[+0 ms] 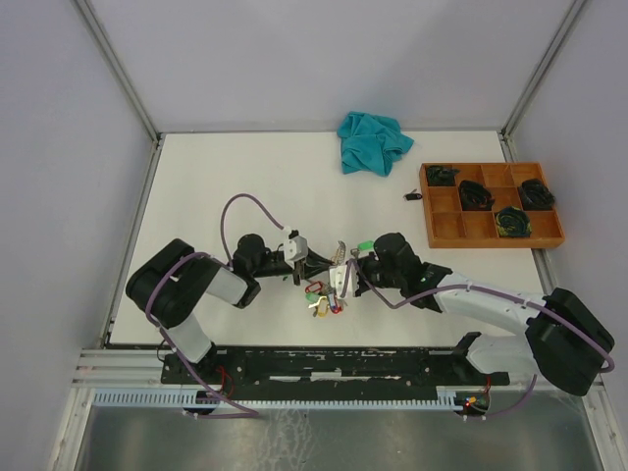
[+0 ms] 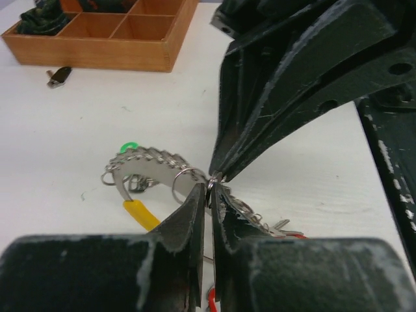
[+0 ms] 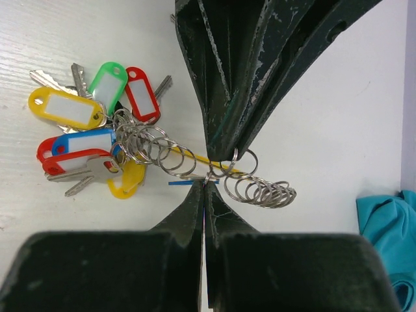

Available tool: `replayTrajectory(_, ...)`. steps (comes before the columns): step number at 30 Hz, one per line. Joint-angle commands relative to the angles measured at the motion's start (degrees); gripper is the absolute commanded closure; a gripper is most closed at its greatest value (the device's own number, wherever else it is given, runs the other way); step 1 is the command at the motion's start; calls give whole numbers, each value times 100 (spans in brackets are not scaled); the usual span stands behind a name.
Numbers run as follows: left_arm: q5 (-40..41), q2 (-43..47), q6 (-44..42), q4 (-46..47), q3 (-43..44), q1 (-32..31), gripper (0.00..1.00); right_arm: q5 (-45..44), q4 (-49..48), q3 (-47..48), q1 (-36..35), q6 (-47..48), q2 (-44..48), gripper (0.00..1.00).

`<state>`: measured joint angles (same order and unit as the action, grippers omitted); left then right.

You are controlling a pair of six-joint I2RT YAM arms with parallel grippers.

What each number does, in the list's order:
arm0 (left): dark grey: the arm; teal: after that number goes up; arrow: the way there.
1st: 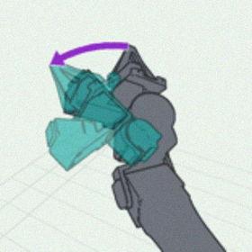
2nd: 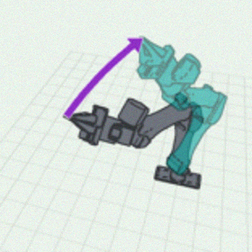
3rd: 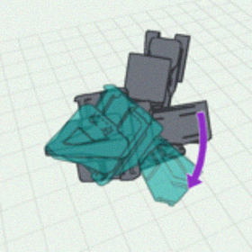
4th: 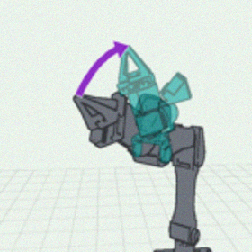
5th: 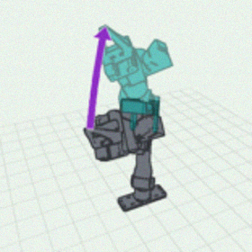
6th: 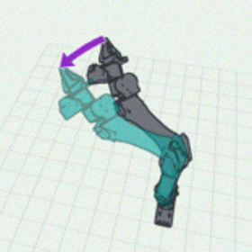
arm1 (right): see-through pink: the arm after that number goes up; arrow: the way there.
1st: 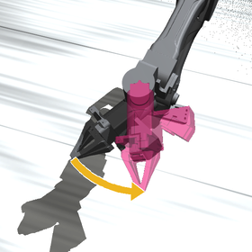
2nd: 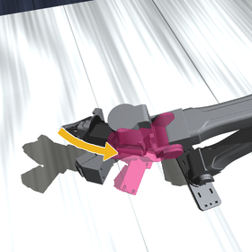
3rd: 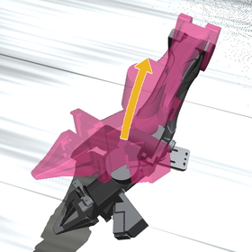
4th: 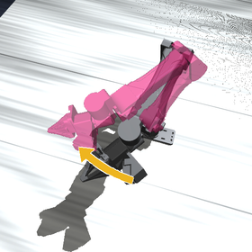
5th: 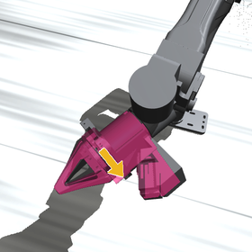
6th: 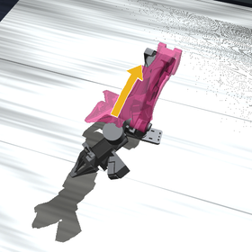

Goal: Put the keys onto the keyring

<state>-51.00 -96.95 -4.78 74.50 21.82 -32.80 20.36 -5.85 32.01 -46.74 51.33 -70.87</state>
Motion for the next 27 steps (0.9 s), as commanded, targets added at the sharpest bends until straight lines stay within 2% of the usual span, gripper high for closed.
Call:
replayTrajectory(1, 834, 28, -66, 75, 198, 18, 83, -293, -199, -68, 66, -467, -126, 99)
replayTrajectory(8, 1907, 198, 33, 32, 85, 19, 71, -381, -482, -33, 174, -956, -616, 99)
replayTrajectory(14, 2995, 606, 291, 26, -99, 14, 63, -223, -202, 95, 174, -1659, -484, 97)
replayTrajectory(16, 3264, 833, 453, -18, -154, 19, 58, -336, -190, 128, 174, -2170, -411, 91)
replayTrajectory(18, 3581, 1118, 691, -132, -191, 19, 52, -467, -149, 123, 175, -2597, -279, 78)
replayTrajectory(20, 3937, 1456, 932, -382, -198, 17, 46, -643, -30, 127, 174, -2904, -71, 69)
replayTrajectory(24, 4742, 2397, 1496, -1119, -188, 19, 35, -1294, 734, 315, 182, -3621, 594, 54)
replayTrajectory(25, 4924, 2671, 1618, -1553, -169, 14, 28, -1505, 1045, 487, 183, -3881, 755, 51)
replayTrajectory(27, 5241, 3286, 1796, -2322, -89, 18, 5, -2171, 1758, 755, 181, -4546, 1058, 42)
